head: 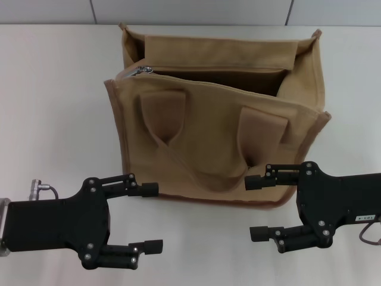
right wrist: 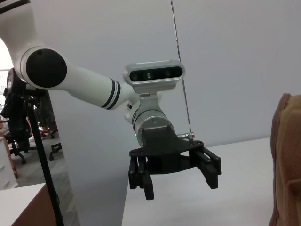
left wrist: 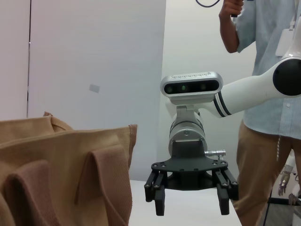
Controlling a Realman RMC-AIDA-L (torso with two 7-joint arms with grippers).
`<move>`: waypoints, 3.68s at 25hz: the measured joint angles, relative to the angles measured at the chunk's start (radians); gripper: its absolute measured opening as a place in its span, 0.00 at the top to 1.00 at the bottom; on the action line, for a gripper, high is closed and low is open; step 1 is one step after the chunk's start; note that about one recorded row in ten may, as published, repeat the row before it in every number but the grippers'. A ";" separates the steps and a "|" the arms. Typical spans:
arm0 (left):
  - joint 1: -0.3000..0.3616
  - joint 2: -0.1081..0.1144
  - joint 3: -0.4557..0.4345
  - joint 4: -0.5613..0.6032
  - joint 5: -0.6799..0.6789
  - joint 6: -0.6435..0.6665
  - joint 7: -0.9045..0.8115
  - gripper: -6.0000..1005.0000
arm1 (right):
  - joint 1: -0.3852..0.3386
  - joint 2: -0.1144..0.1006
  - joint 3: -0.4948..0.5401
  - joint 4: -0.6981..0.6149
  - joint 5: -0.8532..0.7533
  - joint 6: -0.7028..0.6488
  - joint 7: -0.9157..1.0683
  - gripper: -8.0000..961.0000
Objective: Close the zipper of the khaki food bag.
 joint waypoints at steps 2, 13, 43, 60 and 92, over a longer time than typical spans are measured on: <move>-0.002 0.000 -0.001 -0.002 0.000 -0.005 0.000 0.20 | 0.000 0.000 0.000 0.001 0.001 0.000 0.000 0.20; -0.015 -0.003 -0.133 -0.003 -0.004 -0.110 0.016 0.21 | 0.006 0.002 0.001 0.039 0.008 0.001 -0.040 0.20; -0.126 -0.008 -0.472 -0.360 -0.075 -0.304 0.365 0.22 | 0.031 0.000 0.014 0.168 0.071 0.001 -0.114 0.20; -0.185 -0.014 -0.482 -0.531 -0.236 -0.366 0.470 0.23 | 0.030 0.002 0.016 0.191 0.078 0.001 -0.130 0.20; -0.185 -0.013 -0.454 -0.577 -0.242 -0.299 0.495 0.59 | 0.007 -0.005 0.140 0.197 0.121 -0.182 -0.164 0.20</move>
